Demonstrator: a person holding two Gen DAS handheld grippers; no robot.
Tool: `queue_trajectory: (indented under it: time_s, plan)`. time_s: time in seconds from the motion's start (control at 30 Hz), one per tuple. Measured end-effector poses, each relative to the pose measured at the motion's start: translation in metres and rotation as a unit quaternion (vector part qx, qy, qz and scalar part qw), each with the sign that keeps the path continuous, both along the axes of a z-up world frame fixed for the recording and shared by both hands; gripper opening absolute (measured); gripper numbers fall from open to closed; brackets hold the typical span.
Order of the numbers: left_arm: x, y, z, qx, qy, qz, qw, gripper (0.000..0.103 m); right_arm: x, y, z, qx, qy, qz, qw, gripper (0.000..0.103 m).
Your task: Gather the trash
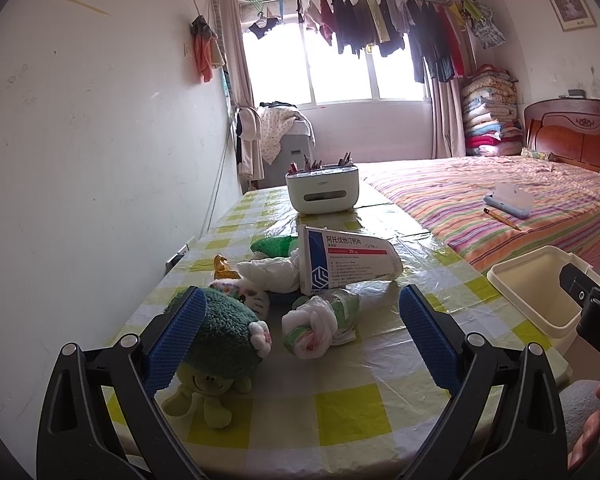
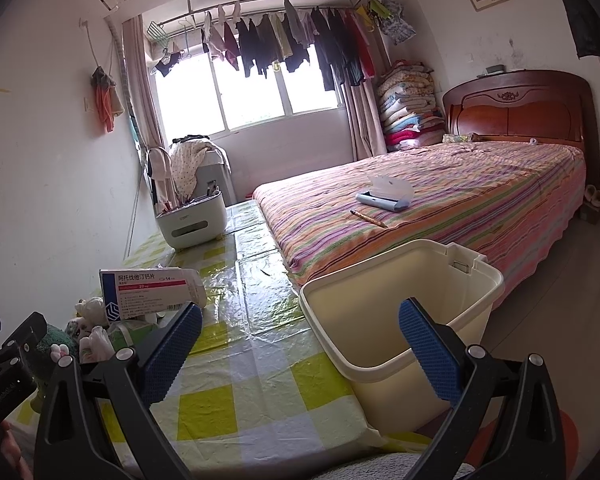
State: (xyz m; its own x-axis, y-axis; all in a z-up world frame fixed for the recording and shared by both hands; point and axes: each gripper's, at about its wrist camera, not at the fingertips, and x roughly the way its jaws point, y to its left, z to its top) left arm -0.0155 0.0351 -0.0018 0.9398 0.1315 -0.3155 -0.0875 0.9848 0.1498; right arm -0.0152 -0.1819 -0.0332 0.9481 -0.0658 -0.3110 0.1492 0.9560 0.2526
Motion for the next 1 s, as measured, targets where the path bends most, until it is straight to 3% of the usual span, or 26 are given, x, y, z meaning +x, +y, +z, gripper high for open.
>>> queue_trajectory:
  time_s: [1.0]
  plan:
    - [-0.0040, -0.0011, 0.0012, 0.007, -0.005, -0.003, 1.0000, 0.096, -0.0003, 0.0024, -0.0003, -0.008, 0.003, -0.003, 1.000, 0.096]
